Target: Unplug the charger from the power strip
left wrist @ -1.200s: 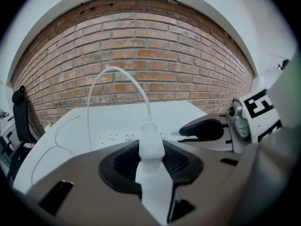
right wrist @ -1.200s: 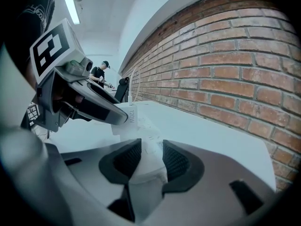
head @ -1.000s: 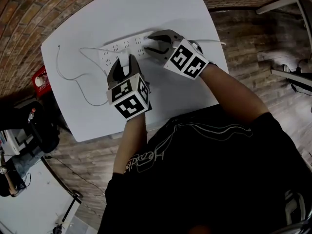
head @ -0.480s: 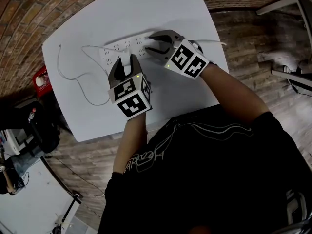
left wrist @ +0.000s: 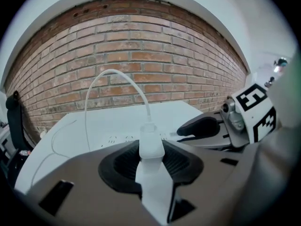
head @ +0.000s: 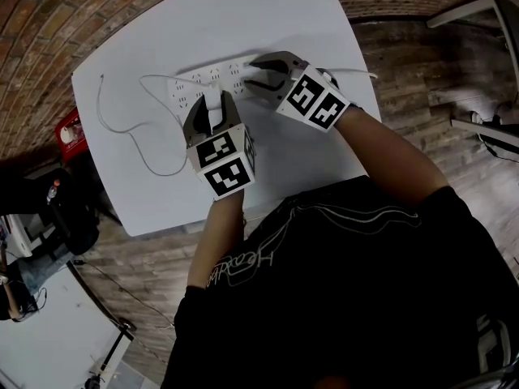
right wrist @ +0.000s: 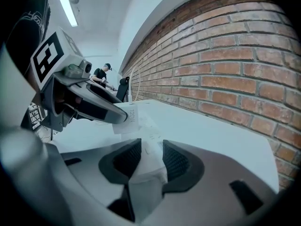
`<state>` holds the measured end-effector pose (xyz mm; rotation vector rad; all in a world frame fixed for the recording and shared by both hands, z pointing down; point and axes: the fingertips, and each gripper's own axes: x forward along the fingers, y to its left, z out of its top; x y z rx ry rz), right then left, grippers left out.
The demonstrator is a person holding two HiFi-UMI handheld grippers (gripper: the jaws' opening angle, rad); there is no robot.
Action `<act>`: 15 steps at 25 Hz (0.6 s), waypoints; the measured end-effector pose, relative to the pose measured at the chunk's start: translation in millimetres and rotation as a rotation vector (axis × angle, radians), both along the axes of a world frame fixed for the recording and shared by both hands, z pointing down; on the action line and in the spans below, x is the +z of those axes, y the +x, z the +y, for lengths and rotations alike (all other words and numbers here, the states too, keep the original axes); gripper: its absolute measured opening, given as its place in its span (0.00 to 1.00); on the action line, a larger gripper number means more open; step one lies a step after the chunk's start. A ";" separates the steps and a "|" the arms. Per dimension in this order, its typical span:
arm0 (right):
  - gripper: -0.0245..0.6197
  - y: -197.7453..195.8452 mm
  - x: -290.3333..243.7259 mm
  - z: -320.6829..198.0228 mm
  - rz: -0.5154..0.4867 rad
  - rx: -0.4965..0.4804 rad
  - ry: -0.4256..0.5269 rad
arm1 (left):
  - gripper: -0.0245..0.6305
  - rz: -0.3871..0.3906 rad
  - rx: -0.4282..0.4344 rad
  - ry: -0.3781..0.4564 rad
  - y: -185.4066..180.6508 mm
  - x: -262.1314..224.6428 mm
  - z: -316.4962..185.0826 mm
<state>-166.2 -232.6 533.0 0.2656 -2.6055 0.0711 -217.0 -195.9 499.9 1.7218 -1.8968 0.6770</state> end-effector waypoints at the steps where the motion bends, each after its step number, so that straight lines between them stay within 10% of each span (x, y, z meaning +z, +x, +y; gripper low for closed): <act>1: 0.23 -0.1 0.5 -0.3 0.002 0.001 -0.002 | 0.25 0.031 -0.006 -0.002 -1.1 0.8 -0.2; 5: 0.23 -1.0 0.6 0.0 0.001 0.001 0.001 | 0.25 0.141 -0.038 0.004 -6.5 1.7 0.7; 12: 0.23 -1.6 0.3 -0.2 -0.001 0.006 -0.004 | 0.25 -0.045 0.046 0.014 -1.0 -2.8 0.8; 15: 0.23 -2.0 0.4 -1.0 0.002 0.006 -0.003 | 0.25 0.010 0.034 0.006 -2.3 -1.6 0.2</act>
